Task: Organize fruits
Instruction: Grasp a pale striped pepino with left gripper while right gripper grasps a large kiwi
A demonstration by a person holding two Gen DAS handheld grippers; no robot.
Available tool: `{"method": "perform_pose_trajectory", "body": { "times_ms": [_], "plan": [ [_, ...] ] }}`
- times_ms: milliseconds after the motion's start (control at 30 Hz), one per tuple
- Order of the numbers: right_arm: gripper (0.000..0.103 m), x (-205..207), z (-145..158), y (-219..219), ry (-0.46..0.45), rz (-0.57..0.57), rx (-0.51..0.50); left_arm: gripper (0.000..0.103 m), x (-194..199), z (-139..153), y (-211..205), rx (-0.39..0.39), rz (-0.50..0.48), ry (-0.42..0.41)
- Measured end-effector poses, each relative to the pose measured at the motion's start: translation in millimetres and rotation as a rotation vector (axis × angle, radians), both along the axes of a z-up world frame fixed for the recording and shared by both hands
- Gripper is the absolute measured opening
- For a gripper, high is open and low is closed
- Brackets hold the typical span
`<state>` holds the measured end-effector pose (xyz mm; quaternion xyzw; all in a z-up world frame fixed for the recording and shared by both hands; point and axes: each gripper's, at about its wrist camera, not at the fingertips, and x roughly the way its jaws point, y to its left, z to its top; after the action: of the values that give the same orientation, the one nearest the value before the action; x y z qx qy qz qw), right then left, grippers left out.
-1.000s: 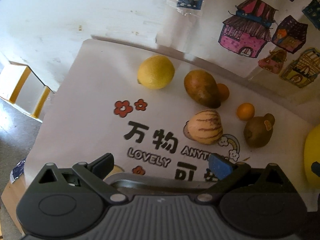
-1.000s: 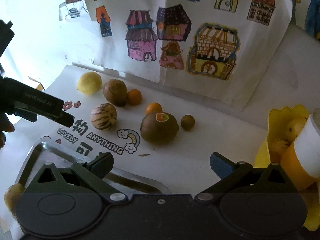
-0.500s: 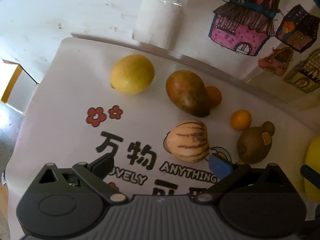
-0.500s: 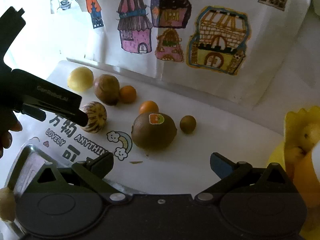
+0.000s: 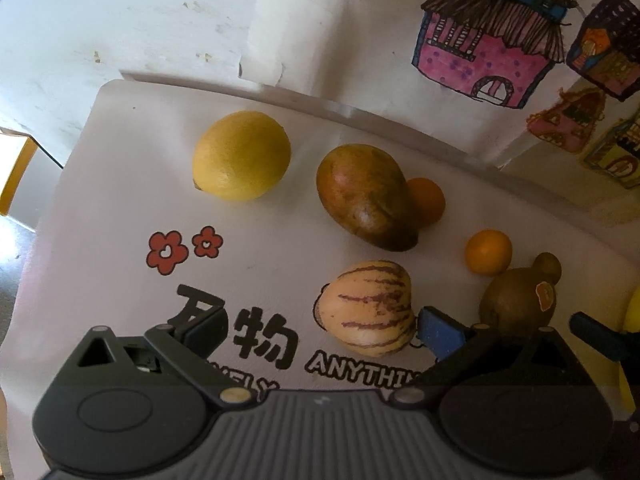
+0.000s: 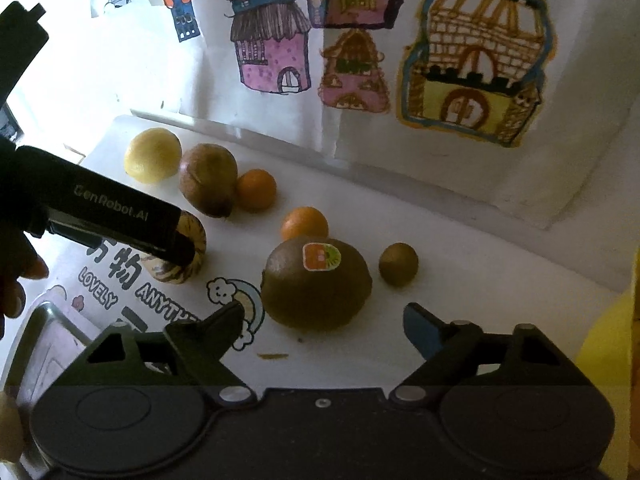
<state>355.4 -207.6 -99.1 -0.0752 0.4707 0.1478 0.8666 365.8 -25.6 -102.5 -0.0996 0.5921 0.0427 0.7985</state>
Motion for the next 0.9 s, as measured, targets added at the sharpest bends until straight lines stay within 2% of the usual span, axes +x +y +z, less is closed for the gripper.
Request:
{"method": "perform_pose_trajectory", "body": {
  "times_ms": [333,533,900],
  "plan": [
    [0.082,12.5,-15.6,7.8,0.016,0.029,0.013,0.099,5.2,-12.4,-2.7,-0.001,0.002,-0.017],
    [0.078,17.9,-19.9,11.1,0.014,0.045,0.01,0.09,9.0,-19.7,-0.2,-0.037,-0.004,-0.018],
    [0.069,22.7,-18.3,5.4,0.012,0.04,0.023,0.067,4.6,-19.7,-1.9,-0.099,-0.04,-0.045]
  ]
}}
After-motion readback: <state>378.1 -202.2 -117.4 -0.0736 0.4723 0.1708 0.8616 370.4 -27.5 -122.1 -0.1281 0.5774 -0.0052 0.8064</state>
